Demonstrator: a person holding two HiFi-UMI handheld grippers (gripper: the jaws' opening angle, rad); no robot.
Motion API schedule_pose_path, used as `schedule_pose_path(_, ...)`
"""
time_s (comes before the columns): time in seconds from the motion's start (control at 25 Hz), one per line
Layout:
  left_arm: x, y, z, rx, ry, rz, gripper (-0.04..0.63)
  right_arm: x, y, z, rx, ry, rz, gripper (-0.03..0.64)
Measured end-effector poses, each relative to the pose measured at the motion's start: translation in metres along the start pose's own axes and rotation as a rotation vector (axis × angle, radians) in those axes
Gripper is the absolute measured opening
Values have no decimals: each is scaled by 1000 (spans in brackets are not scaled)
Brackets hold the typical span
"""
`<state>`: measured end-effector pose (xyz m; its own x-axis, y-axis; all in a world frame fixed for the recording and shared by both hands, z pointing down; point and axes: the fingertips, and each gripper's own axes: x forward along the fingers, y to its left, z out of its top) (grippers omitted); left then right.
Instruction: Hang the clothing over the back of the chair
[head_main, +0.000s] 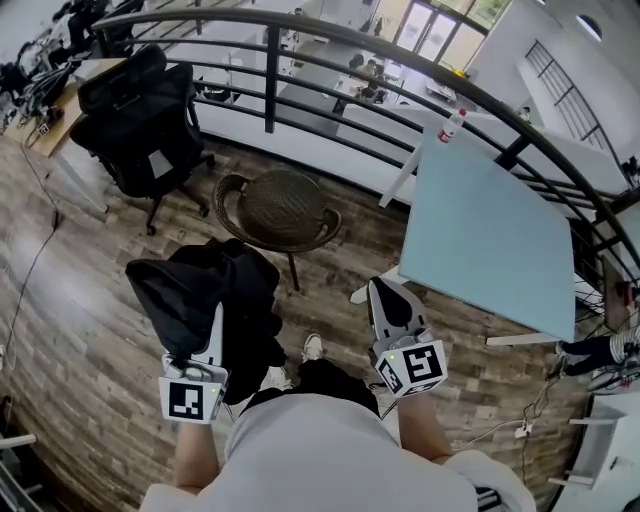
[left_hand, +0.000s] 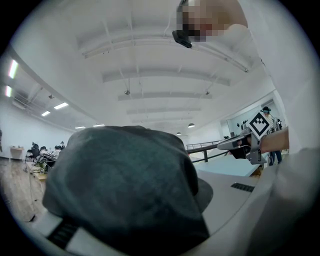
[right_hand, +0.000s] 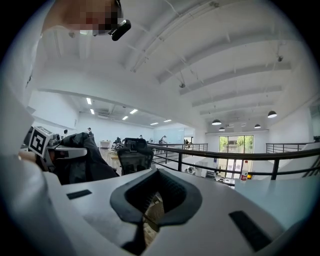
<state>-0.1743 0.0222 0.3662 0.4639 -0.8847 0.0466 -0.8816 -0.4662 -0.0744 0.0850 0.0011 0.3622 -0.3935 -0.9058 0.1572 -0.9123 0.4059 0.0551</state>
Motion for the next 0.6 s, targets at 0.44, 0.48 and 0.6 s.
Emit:
schedule_pose_path(0.44,37,9,12,50,28,91,52,65,-38,12,-5,-55,106,18)
schedule_pose_path(0.48,40,9,13,54,31,100,52,70,-40,11,-2,-57,116,18)
schedule_pose_path(0.6,44,9,11,59,45,126,52,83,-42,7,10,-53,149,18)
